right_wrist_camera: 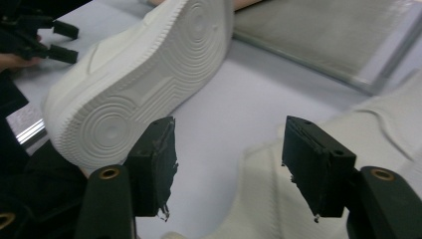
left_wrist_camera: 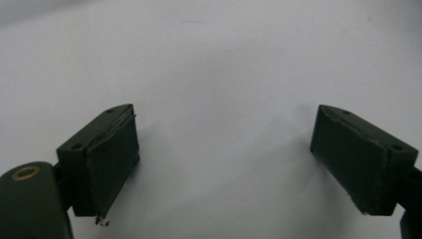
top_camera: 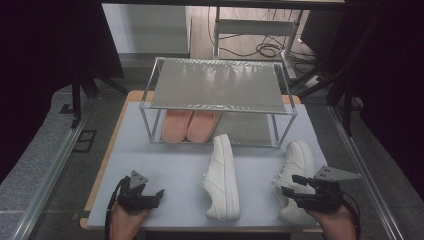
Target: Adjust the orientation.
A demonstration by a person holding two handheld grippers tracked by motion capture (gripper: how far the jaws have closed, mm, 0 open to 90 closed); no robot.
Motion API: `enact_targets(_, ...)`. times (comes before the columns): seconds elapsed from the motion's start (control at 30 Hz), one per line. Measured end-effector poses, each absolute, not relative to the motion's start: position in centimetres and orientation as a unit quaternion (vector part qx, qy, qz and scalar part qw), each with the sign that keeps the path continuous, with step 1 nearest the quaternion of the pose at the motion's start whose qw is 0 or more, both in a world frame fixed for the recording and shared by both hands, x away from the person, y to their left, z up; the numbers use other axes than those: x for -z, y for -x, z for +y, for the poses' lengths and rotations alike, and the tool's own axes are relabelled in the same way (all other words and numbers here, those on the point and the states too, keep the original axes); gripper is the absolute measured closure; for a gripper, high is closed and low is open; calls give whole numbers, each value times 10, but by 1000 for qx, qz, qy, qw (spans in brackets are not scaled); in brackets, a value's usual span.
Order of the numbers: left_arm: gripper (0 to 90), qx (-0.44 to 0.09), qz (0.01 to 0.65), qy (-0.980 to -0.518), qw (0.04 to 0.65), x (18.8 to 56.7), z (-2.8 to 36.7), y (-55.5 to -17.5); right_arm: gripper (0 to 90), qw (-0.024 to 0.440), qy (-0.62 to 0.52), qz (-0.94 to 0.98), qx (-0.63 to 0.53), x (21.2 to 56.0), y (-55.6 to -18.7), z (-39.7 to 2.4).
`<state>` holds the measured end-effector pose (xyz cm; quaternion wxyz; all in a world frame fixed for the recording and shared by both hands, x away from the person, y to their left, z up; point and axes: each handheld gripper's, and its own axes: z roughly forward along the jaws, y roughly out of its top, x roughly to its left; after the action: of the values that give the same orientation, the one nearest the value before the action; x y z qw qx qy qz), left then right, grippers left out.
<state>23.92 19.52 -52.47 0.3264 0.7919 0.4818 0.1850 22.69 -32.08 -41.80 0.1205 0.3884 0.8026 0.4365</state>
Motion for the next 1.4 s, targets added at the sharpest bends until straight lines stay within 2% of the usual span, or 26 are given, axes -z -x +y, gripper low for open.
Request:
enact_targets(0.33, 116, -185, 481, -793, 326, 525, 195, -239, 484, 88, -367, 819, -433, 419, -236, -288)
enact_targets(0.57, 117, -185, 480, -793, 326, 525, 195, -239, 642, 73, -348, 828, -434, 423, -242, -266)
enact_targets(0.87, 119, -187, 480, -793, 326, 525, 195, -239, 777, 49, -324, 839, -434, 426, -248, -234)
enact_targets(1.07, 120, -187, 480, -792, 328, 525, 195, -239, 899, 39, -298, 851, -432, 425, -250, -211)
enact_targets(1.4, 121, -187, 480, -792, 328, 525, 195, -239, 900, 32, -277, 866, -414, 428, -255, -182)
